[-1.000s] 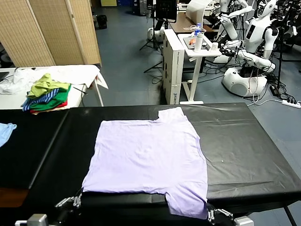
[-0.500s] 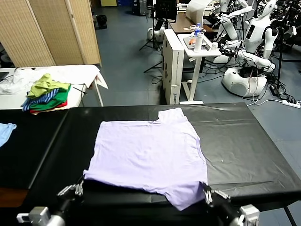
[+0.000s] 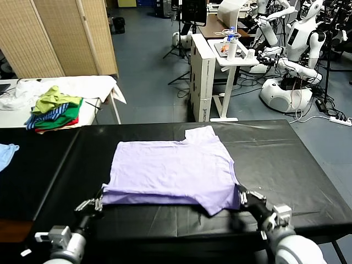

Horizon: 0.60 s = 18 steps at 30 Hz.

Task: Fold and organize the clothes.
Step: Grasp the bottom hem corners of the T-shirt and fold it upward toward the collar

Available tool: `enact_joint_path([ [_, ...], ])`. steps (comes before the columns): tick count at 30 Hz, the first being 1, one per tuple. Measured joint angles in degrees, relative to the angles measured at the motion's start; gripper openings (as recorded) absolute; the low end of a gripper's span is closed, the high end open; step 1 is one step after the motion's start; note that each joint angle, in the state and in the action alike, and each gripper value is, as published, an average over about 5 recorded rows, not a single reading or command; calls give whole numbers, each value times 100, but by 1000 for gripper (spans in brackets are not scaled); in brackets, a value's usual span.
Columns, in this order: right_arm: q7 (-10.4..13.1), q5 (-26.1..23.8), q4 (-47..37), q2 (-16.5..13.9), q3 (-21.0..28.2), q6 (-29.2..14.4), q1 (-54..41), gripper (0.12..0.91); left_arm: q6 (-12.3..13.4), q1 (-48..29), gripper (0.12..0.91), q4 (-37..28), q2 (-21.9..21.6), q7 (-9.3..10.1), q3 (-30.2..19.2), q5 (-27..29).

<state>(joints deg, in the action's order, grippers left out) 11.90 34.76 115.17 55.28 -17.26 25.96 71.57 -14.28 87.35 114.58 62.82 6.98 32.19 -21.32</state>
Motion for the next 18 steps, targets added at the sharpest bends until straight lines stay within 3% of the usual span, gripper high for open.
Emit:
enact_joint_path([
  [18,151,-126,-611,151,432,61,-633,139,-278,616,146,527,169,-8,112,-152],
])
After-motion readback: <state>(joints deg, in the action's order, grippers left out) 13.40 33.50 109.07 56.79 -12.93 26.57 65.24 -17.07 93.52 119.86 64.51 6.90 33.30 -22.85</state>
